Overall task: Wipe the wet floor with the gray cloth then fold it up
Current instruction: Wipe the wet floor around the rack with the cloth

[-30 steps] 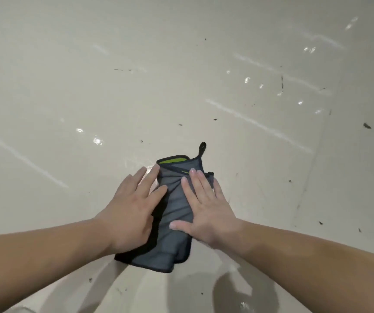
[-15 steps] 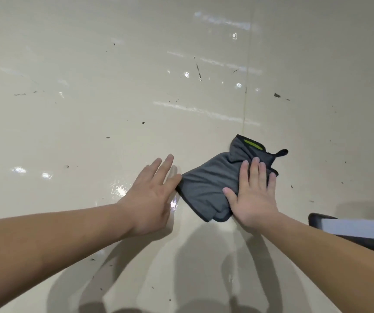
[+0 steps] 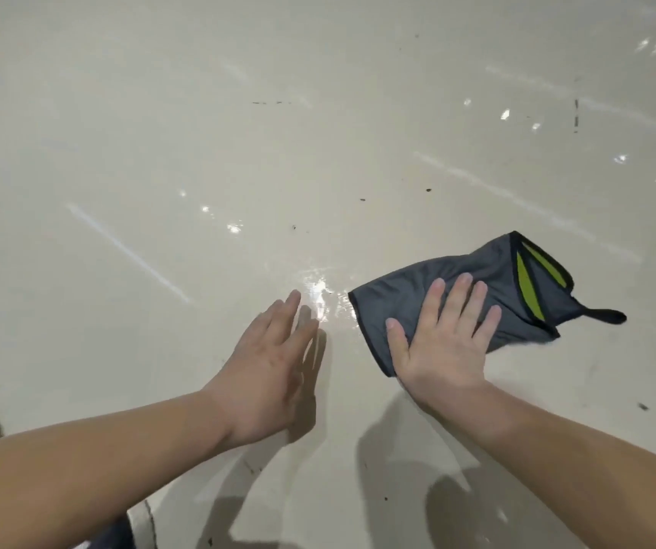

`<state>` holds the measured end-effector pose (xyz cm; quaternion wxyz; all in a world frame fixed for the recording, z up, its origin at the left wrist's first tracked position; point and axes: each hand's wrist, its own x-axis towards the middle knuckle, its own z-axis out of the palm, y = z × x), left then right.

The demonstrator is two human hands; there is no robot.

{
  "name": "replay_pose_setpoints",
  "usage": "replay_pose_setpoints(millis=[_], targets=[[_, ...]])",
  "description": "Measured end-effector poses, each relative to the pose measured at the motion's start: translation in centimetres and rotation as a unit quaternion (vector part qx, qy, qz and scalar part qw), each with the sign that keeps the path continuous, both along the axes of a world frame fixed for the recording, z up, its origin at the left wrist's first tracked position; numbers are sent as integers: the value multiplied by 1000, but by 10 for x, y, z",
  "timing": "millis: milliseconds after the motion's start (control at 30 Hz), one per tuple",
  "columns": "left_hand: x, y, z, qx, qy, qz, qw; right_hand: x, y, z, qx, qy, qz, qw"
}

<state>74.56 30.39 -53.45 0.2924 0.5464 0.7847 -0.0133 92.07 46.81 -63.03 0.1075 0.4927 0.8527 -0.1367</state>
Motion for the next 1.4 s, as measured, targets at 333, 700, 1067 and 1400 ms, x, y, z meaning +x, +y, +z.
replay_pose_setpoints(millis=[333,700,1067,1400], targets=[[3,-87,28,-72,50,159,983,-64,-38,4,-3,-15,161,987],[-16,-136,-55,51,-22,51,997,22,-168,11,-37,-28,447,893],[43,-117,-82,189,18,-327,926,8,-120,85,-62,-51,96,992],[-18,-95,-108,188,26,-305,933,-102,-111,126,-157,-224,197,941]])
